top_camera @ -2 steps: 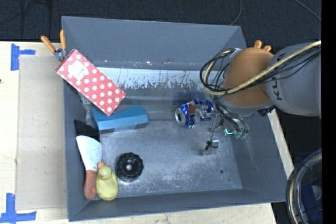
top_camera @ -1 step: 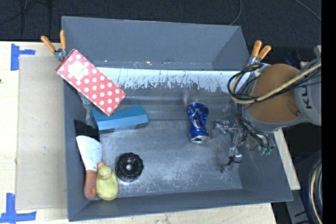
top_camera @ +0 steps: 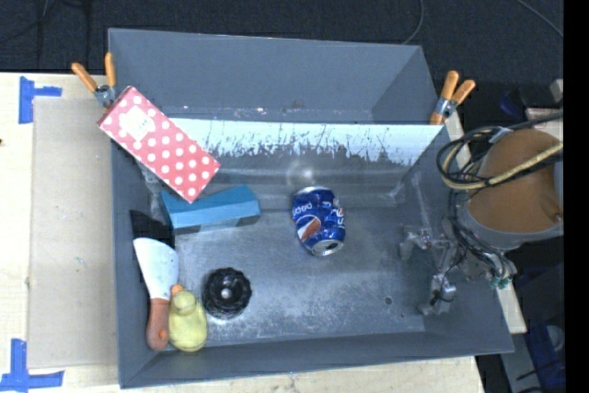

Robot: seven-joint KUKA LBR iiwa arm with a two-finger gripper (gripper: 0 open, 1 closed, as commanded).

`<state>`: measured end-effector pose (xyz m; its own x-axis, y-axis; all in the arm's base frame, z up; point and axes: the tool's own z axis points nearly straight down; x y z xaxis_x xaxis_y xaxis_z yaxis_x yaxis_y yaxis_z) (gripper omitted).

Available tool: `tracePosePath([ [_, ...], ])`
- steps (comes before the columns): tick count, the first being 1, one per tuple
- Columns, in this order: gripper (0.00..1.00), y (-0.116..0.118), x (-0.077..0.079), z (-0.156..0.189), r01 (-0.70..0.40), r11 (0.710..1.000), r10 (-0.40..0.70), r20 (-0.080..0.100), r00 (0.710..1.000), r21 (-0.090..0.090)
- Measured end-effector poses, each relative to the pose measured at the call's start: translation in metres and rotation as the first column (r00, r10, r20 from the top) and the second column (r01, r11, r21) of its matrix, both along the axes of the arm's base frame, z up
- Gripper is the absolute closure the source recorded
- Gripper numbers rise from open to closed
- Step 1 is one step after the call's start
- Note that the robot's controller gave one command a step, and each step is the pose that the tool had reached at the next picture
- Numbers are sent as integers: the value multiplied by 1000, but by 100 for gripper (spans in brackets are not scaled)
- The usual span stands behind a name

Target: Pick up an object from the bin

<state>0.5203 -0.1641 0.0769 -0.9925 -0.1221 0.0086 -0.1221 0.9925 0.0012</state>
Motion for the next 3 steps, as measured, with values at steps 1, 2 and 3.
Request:
tracePosePath([
  [1,0,41,35,-4,43,999,-43,6,999,1],
  [2,0,84,59,-5,46,999,-46,7,999,3],
  [3,0,91,75,-1,20,1000,-20,5,1000,3],
])
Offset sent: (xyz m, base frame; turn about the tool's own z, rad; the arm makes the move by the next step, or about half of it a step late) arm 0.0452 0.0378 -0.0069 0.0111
